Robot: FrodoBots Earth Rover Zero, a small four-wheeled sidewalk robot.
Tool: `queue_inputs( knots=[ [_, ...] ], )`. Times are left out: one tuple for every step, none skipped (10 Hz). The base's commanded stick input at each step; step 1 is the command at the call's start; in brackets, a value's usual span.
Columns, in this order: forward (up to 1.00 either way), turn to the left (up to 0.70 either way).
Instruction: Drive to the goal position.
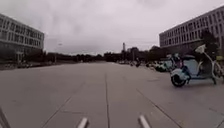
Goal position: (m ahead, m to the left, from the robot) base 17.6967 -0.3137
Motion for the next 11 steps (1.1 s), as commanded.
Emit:
queue_inputs(
  knots=[
    [1.0,0.01],
    [1.0,0.0],
    [1.0,0.0],
    [1.0,0.0],
    [1.0,0.0],
    [1.0,0.0],
    [1.0,0.0],
    [1.0,0.0],
    [1.0,0.0],
    [1.0,0.0],
    [1.0,-0.07]
  ],
)
